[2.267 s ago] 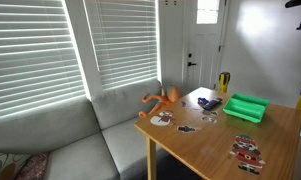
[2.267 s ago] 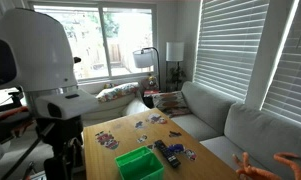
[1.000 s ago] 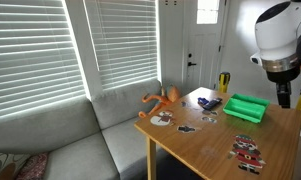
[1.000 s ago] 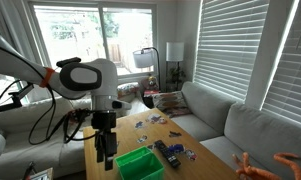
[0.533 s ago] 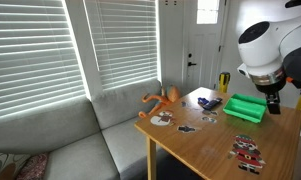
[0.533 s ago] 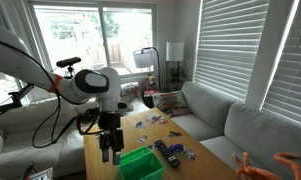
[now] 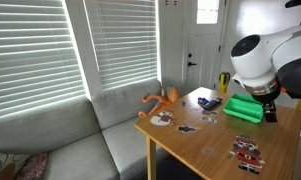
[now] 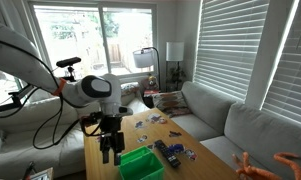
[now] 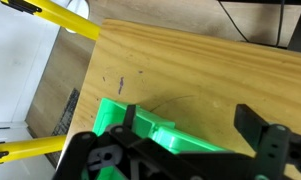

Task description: Close the green storage box

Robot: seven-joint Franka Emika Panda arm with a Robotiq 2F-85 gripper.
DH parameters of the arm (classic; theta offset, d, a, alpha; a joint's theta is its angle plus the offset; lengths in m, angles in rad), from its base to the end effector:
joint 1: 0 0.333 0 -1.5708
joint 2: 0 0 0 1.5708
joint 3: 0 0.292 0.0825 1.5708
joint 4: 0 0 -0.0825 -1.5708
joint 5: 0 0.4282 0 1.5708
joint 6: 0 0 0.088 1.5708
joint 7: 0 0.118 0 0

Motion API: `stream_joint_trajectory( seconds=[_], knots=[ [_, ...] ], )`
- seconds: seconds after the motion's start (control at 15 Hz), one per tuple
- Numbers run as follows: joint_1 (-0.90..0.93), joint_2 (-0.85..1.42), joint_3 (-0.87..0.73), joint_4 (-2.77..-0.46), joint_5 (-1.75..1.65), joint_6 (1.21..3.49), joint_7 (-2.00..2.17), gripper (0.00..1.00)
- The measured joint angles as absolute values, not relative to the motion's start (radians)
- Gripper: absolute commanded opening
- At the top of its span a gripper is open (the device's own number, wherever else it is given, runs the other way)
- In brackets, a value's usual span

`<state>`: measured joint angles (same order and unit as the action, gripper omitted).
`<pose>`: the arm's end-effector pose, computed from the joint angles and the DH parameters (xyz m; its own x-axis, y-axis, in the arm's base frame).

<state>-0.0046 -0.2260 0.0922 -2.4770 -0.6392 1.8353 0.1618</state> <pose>0.4469 -0.0169 0.3021 0.9261 0.0963 -0.3647 0.2965 -0.7837 0.5458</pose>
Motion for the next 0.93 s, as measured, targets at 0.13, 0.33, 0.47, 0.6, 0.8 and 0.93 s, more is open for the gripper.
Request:
stream_joint_trajectory(
  seconds=[0.13, 0.33, 0.47, 0.6, 0.8, 0.93],
  knots=[
    [0.004, -0.205, 0.092, -2.477, -0.65, 1.849, 0.168, 1.0],
    [0.009, -0.179, 0.092, -2.475, -0.677, 1.866, 0.183, 1.0],
    [0.014, -0.169, 0.092, -2.474, -0.706, 1.876, 0.204, 1.0],
    [0.02, -0.164, 0.093, -2.471, -0.731, 1.882, 0.22, 1.0],
    [0.03, -0.158, 0.094, -2.467, -0.748, 1.885, 0.235, 1.0],
    [0.036, -0.151, 0.095, -2.464, -0.751, 1.886, 0.239, 1.0]
  ],
)
